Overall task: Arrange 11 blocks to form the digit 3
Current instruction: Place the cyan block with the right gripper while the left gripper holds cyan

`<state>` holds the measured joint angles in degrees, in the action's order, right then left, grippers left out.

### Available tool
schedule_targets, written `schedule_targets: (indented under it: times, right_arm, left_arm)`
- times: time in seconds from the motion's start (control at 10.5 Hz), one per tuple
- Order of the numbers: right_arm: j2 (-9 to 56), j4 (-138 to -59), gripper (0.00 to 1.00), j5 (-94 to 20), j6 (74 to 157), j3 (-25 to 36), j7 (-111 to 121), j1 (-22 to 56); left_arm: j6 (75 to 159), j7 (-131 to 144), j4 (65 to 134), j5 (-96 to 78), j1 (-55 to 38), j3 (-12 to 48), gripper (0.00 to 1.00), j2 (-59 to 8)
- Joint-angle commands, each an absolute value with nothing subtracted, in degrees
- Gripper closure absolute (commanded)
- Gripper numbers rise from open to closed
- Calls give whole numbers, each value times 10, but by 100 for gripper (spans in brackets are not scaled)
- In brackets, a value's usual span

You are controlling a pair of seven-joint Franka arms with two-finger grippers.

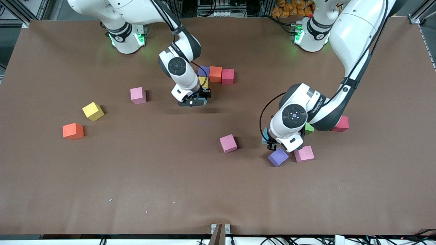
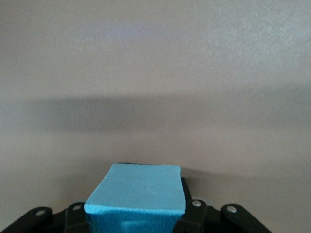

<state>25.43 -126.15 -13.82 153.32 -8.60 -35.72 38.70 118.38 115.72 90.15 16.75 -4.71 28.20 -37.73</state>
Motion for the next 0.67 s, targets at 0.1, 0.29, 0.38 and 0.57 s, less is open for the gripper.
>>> schedule_targets:
  times: [0.1,0.29,0.38,0.57]
  right_arm:
    - [230,-1293,100,-152,1534,-91,-364,388]
    - [230,-1292,100,-152,1534,-91,-365,388]
    - [231,-1292,100,-152,1534,-91,-365,387]
    - [232,-1290,86,-152,1533,-91,-376,387]
  left_arm:
    - [1185,1176,897,166,-60,282,100,-381]
    - [1185,1178,896,165,-67,282,100,-383]
    - [1185,1180,896,165,-70,282,100,-384]
    - [1185,1181,896,165,-75,282,100,-387]
